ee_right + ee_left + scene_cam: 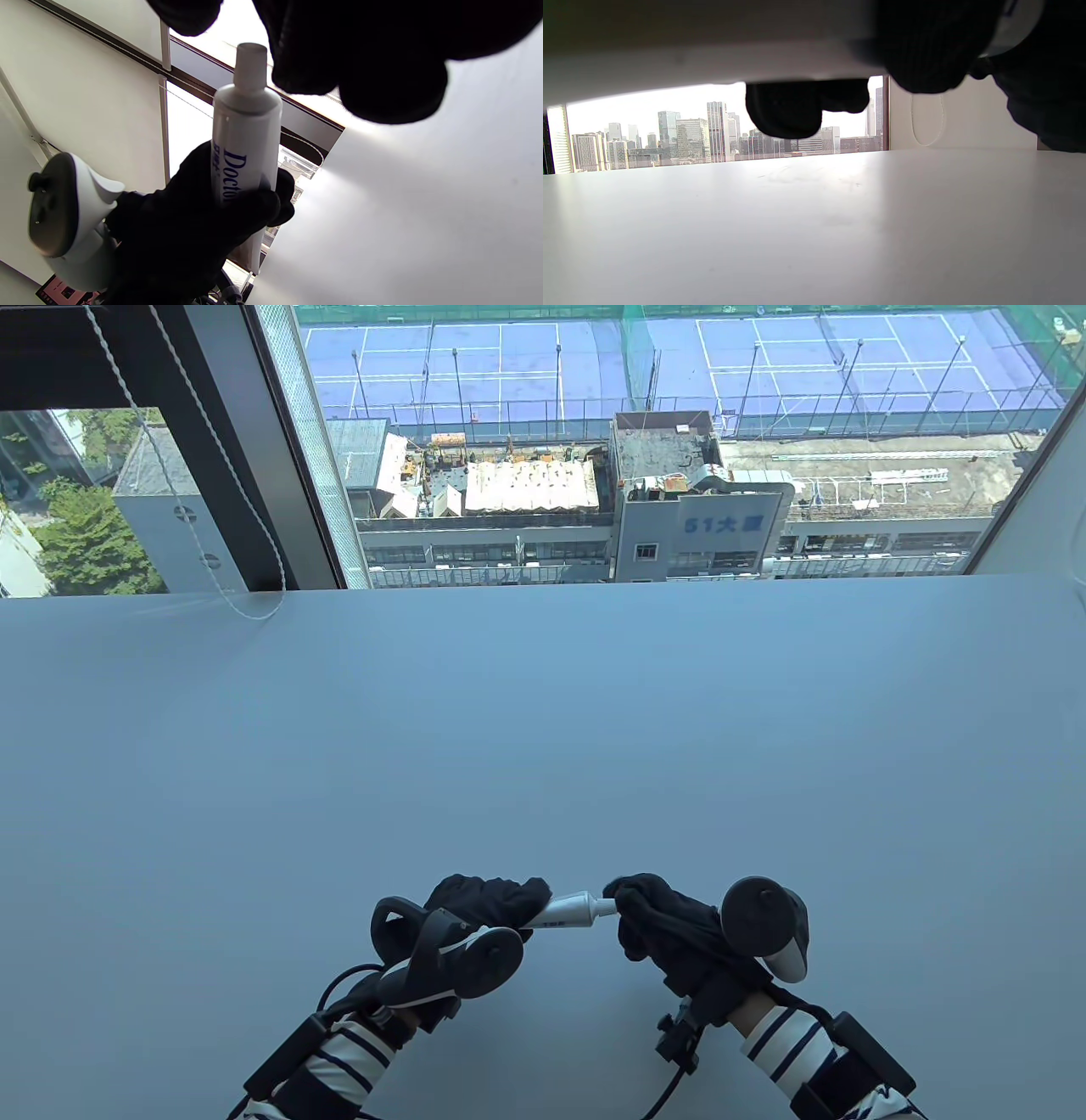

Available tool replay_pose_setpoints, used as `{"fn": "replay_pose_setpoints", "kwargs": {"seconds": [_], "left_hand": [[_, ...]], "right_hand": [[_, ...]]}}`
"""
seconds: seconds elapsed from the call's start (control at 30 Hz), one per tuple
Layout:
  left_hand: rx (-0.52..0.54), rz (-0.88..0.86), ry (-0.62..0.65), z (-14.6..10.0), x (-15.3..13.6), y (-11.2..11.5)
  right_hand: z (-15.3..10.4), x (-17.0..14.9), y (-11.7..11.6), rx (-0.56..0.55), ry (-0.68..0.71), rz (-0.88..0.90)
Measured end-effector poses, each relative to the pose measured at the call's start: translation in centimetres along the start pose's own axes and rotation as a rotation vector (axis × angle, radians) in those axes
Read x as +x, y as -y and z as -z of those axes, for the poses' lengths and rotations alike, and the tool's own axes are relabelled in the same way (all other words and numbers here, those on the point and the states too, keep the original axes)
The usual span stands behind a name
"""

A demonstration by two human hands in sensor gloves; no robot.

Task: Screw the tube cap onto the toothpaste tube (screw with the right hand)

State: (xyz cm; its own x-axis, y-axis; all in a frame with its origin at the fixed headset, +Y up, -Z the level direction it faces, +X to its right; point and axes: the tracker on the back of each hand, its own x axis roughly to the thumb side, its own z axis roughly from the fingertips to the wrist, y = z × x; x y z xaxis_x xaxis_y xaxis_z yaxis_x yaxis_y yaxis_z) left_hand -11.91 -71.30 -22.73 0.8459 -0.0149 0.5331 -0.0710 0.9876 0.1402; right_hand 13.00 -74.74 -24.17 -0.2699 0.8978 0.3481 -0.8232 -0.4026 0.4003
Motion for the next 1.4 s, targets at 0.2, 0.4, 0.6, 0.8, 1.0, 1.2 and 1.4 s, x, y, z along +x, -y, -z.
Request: {"fn": "replay_pose_setpoints", "kwargs": {"seconds": [0.2,0.4,0.6,0.8,1.0,1.2,1.4], "left_hand": [[0.003,0.007,0.010,0.0,0.2,0.0],[0.003,-0.008,0.010,0.0,0.2,0.0],[-0.014,-0.065,0.016,0.1,0.1,0.0],[-0.046,-0.103,0.049,0.2,0.5,0.3],[0.039,0.059,0.053,0.4,1.8,-0.4],[0.187,0.344,0.048,0.6,3.7,-1.2],[0.163,0.340,0.017,1.7,4.2,-1.0]], "right_hand": [[0.1,0.4,-0.4,-0.009,0.003,-0.032],[-0.3,0.3,0.2,-0.086,-0.030,-0.140],[0.1,1.2,-0.4,0.103,0.133,-0.244],[-0.2,2.5,-0.9,0.026,0.249,-0.479],[-0.2,2.3,-0.2,-0.123,0.084,-0.383],[-0.2,0.4,0.5,-0.186,-0.254,0.099],[-0.6,-0.6,1.2,-0.189,-0.382,0.286]]}}
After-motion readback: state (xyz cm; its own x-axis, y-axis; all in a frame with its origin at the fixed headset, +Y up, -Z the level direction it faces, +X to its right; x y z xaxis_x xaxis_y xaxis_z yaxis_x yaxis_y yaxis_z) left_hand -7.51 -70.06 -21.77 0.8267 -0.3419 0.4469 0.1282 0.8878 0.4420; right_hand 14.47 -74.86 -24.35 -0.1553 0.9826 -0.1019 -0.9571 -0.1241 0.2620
